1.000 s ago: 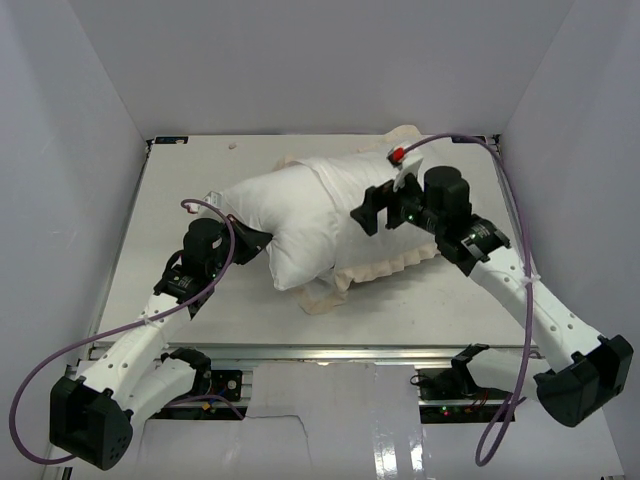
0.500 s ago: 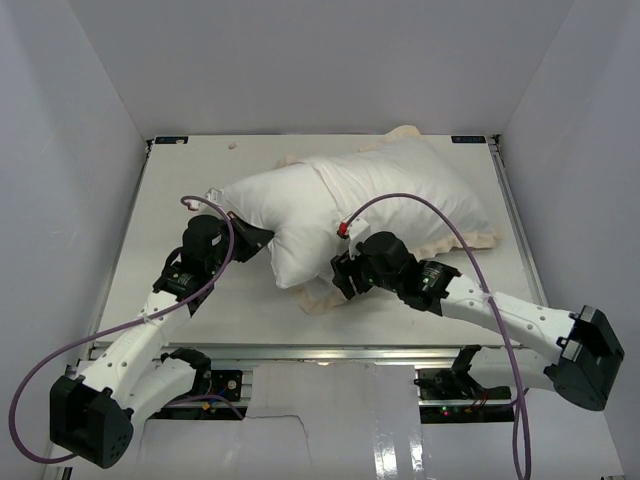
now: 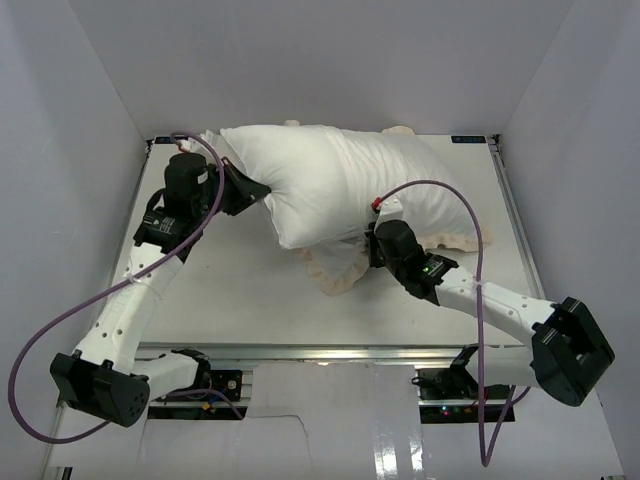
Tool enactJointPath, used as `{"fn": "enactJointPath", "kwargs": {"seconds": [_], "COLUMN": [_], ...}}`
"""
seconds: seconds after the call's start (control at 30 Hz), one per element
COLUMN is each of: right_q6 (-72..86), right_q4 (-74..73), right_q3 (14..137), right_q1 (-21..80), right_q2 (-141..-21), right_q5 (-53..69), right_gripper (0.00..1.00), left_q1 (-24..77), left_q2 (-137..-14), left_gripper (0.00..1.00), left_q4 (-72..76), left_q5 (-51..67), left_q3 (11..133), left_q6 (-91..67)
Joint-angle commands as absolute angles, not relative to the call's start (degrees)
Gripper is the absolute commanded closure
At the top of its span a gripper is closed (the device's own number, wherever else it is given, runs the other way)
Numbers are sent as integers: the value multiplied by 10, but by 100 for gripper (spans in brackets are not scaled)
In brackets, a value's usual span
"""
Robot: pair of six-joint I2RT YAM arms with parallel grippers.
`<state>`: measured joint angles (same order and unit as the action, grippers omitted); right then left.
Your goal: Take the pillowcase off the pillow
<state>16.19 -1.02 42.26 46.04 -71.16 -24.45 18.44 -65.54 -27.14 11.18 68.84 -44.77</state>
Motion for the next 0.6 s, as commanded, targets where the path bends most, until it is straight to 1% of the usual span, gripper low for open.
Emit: {"fn": "enactJointPath", "kwargs": {"seconds": [0.0,0.03,0.1,0.13,0.23,0.33,0.43,0.47,0.5,0.53,0.57], "right_q6": [174,165,172,175,184,185,187,185,183,184,181], "right_q4": [45,75,83,101,133,134,127,114,114,119,125], "right_q3": [389,384,381,377,366,376,379,378,372,364,346], "right_q1": [409,385,354,323,284,255,236,236,239,244,255], "right_q2": [-719,-724,-742,-746,-764,-787,-795,-776,-760,-738,-685], "right_q5": [-242,-224,-212,-184,-150,-142,-111,-99,-60,-44,-43], "right_gripper": [92,92,92,92,92,92,92,92,91,64,51], "left_q1": [120,93,77,71,65,61,62,61,61,61,61], "left_q2": [-635,-634,-635,-636,-633,-621,-586,-573,-544,-530,-513], "left_gripper": [100,100,100,100,100,100,100,100,100,100,100], "left_q4": [-282,-280,-279,-283,-294,-298,-266,-249,-213,-198,-179], "left_q5": [161,210,249,269,280,290,305,332,342,343,343], "left_q3": [754,752,754,756,759,739,669,608,576,546,513], "left_q6": [-423,-425,-425,-421,-407,-386,-386,-393,-402,-424,-440]}}
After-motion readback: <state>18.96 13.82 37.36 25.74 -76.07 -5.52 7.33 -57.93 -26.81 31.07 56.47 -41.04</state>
